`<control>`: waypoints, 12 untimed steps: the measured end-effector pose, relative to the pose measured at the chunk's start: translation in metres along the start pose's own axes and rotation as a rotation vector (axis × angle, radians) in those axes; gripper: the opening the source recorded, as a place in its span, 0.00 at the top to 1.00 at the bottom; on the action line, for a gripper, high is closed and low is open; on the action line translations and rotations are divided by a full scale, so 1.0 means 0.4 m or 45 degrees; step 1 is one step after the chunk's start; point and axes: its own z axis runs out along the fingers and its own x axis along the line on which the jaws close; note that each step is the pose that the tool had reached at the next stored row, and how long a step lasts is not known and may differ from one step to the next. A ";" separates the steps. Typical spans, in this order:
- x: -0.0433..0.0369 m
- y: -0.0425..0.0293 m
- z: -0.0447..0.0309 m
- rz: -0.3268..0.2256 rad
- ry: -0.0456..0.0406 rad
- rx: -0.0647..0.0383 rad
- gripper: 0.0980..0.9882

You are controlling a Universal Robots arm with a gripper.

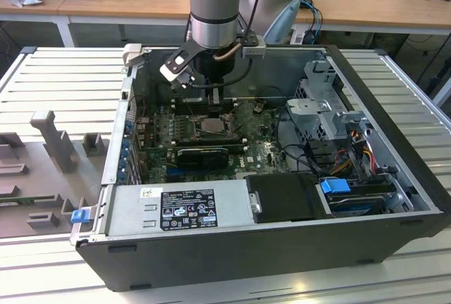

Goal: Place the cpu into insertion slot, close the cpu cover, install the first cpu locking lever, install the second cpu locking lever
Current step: 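Close the cpu cover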

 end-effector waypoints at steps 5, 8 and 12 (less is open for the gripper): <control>0.000 0.015 -0.013 0.001 0.010 0.017 0.99; 0.001 0.016 -0.043 0.001 0.010 0.017 0.99; 0.001 0.047 -0.044 0.003 0.010 0.017 0.99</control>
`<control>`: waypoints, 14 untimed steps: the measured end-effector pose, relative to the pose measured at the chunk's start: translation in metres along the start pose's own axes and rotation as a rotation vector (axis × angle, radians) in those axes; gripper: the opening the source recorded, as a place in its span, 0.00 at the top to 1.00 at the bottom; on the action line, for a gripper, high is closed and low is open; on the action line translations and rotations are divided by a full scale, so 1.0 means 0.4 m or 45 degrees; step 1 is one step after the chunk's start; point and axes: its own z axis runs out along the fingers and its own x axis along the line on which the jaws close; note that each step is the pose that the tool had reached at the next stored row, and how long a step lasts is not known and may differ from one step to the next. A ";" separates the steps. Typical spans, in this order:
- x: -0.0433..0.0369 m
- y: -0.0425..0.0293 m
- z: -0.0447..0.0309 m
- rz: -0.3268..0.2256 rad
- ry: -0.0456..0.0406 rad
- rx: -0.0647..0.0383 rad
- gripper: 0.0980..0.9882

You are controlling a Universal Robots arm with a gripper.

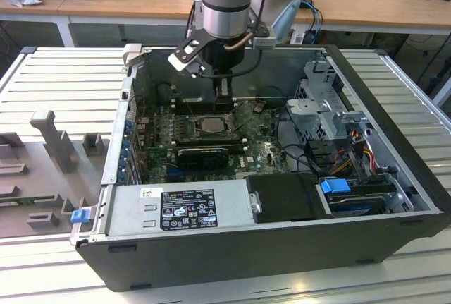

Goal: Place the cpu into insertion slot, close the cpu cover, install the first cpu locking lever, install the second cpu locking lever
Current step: 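Close the cpu cover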

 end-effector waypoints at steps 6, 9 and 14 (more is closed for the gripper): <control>0.002 0.032 -0.070 -0.001 0.000 0.000 0.99; 0.003 0.065 -0.072 0.000 0.000 0.001 0.99; 0.004 0.143 -0.069 0.000 0.000 0.001 0.99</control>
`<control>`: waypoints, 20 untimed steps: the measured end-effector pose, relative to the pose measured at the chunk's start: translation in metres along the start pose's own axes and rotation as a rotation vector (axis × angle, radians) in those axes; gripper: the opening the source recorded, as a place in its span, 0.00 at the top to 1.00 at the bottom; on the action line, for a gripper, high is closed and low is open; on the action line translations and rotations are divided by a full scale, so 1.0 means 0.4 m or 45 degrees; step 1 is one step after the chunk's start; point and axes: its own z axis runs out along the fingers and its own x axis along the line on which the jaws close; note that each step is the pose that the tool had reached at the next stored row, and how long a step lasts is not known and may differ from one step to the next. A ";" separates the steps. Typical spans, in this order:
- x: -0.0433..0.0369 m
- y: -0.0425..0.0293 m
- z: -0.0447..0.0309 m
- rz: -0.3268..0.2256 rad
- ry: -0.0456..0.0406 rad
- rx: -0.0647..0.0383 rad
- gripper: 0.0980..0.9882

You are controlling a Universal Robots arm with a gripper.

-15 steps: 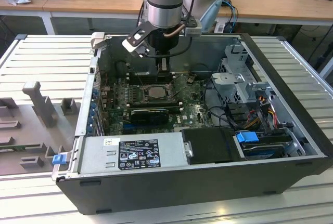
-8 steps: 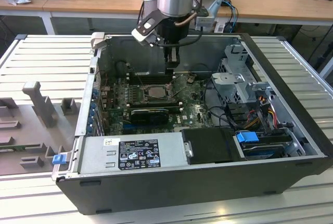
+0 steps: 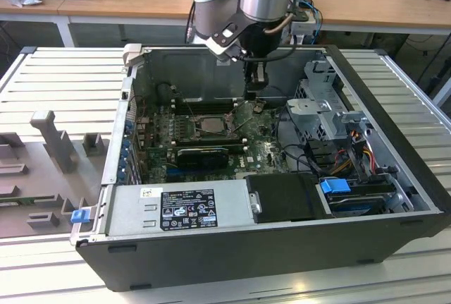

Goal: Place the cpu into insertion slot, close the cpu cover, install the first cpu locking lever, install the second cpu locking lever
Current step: 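Close the cpu cover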

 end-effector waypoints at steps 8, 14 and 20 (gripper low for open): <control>0.000 0.040 0.024 -0.001 0.000 0.000 0.99; 0.000 0.050 0.042 -0.018 0.000 0.001 0.99; 0.001 0.067 0.060 -0.019 -0.001 0.000 0.99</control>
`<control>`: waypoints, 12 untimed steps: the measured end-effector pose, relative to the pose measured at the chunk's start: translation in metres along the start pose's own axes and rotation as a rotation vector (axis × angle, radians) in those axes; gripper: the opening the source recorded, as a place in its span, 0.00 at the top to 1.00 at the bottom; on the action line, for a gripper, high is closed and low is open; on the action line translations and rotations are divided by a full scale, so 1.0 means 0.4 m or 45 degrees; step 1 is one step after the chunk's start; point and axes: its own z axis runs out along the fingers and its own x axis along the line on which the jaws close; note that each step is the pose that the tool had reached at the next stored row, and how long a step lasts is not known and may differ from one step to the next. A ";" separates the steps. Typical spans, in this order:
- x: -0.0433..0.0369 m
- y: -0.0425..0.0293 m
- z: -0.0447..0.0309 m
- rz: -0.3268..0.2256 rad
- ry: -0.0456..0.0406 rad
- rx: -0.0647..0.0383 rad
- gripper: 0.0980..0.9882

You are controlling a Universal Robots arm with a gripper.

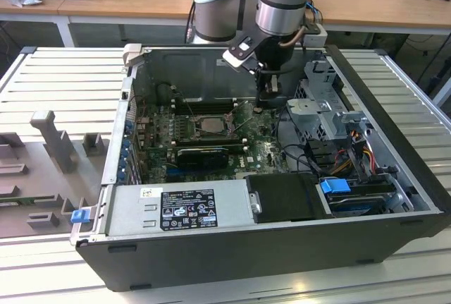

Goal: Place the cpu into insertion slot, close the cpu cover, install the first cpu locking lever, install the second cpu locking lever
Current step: 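Close the cpu cover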

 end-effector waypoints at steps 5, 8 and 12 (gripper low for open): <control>0.000 0.006 0.017 0.000 -0.004 0.000 0.99; 0.000 0.007 0.021 0.000 -0.004 0.007 0.99; 0.000 0.006 0.020 0.001 -0.004 0.037 0.99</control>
